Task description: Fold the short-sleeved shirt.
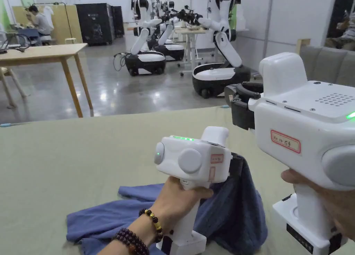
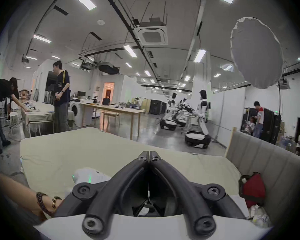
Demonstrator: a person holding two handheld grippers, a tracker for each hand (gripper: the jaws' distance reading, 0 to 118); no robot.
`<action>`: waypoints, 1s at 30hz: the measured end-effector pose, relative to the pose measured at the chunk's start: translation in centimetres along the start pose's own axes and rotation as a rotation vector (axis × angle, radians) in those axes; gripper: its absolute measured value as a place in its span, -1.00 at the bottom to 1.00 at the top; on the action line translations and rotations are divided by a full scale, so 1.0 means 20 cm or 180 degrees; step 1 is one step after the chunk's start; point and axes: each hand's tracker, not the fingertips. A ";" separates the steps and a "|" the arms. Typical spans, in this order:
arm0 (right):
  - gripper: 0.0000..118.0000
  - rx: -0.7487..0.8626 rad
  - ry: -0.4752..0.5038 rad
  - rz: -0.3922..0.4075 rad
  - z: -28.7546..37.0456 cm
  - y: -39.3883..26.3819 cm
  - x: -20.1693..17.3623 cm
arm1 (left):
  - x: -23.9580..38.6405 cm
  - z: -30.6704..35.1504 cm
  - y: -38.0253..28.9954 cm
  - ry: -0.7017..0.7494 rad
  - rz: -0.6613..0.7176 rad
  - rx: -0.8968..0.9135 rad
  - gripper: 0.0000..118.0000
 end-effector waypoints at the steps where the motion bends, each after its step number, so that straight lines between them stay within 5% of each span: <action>1: -0.99 -0.0010 -0.0025 -0.0023 0.01 -0.02 0.02 | 0.02 -0.06 -0.04 0.0064 -0.0124 -0.0128 -0.97; 9: -0.99 -0.0188 -0.0055 -0.0115 0.02 -0.14 0.09 | -0.06 -0.40 -0.51 0.0320 -0.0104 -0.0891 -0.97; 11: -0.99 -0.0216 -0.0037 -0.0097 0.02 -0.14 0.09 | -0.10 -0.39 -0.52 0.0337 0.0007 -0.0854 -0.83; 12: -0.99 -0.0223 -0.0036 -0.0088 0.02 -0.14 0.08 | -0.11 -0.37 -0.50 0.0356 0.0050 -0.0792 -0.53; 13: -0.99 -0.0231 -0.0032 -0.0078 0.02 -0.14 0.07 | -0.11 -0.35 -0.48 0.0427 0.0082 -0.0716 0.32; 14: -0.99 -0.0235 -0.0028 -0.0073 0.02 -0.14 0.06 | -0.13 -0.31 -0.42 0.0457 0.0131 -0.0663 0.88; 15: -0.99 -0.0235 -0.0026 -0.0072 0.01 -0.14 0.06 | -0.15 -0.26 -0.39 0.0413 0.0170 -0.0650 1.00; 17: -0.99 -0.0226 -0.0018 -0.0071 0.02 -0.13 0.04 | -0.18 -0.10 -0.32 0.0283 0.0248 -0.0337 0.98; 24: -0.99 -0.0219 0.0129 -0.0305 0.03 -0.15 -0.05 | -0.59 0.67 -0.26 0.0939 0.0308 0.0365 0.92; 25: -0.99 -0.0223 0.0155 -0.0327 0.04 -0.15 -0.07 | -0.67 0.79 -0.30 0.1095 0.0393 0.0420 0.69; 26: -0.99 -0.0227 0.0181 -0.0337 0.04 -0.16 -0.08 | -0.76 0.90 -0.32 0.1229 0.0457 0.0492 0.20; 27: -0.99 -0.0231 0.0205 -0.0337 0.04 -0.17 -0.10 | -0.83 0.99 -0.35 0.1303 0.0517 0.0568 -0.70; 28: -0.99 -0.0238 0.0232 -0.0334 0.04 -0.17 -0.13 | -0.90 1.05 -0.42 0.1581 0.0738 0.0368 -1.00; 30: -0.99 -0.0269 0.0292 -0.0335 0.03 -0.18 -0.17 | -1.00 1.15 -0.42 0.1677 0.0680 0.0369 -1.00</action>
